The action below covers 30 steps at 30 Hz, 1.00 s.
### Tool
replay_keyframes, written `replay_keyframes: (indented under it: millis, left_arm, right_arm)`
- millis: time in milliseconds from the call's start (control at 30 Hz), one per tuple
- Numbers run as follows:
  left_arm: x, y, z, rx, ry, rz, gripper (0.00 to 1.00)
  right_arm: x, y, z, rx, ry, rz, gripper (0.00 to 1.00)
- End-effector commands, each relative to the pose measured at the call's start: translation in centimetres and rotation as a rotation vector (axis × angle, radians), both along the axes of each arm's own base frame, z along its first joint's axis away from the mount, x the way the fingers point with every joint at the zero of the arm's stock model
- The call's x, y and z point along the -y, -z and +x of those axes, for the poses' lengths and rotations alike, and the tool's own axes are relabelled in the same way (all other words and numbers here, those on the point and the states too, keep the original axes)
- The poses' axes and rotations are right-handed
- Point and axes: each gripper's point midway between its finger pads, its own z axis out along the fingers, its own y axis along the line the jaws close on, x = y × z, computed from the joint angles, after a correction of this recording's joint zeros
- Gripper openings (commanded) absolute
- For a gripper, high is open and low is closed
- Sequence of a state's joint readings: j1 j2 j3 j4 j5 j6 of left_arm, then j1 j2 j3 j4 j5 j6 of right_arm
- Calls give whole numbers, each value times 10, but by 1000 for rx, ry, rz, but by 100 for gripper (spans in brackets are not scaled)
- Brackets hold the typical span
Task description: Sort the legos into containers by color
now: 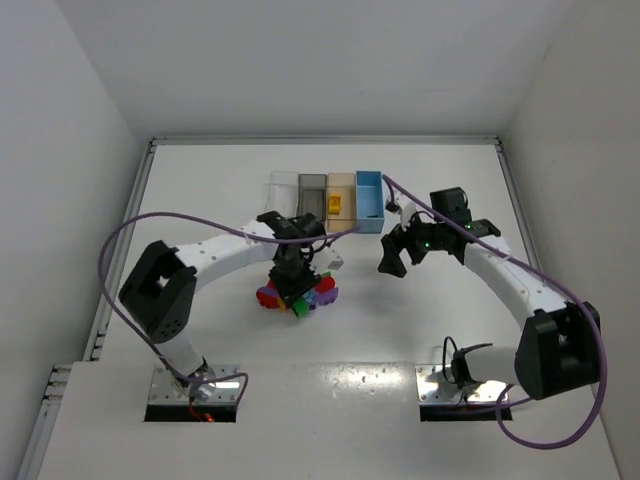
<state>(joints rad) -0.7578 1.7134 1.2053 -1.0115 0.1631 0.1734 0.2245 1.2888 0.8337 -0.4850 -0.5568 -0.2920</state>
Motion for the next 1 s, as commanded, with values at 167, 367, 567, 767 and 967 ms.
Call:
replay_keyframes:
  millis: [167, 367, 567, 767, 967]
  left_arm:
    - [47, -112, 41, 357, -21, -404, 12]
    - [50, -129, 51, 454, 0, -415, 8]
    - [53, -139, 63, 508, -4, -416, 7]
    - [60, -141, 65, 507, -12, -428, 7]
    - [66, -144, 68, 504, -19, -444, 7]
  right_arm:
    - [-54, -67, -5, -119, -130, 350, 94]
    - [-78, -96, -1, -306, -141, 577, 90]
    - [-87, -112, 16, -390, -157, 685, 90]
    - [-92, -96, 24, -461, -150, 680, 89]
    - [-99, -90, 26, -484, -151, 669, 88]
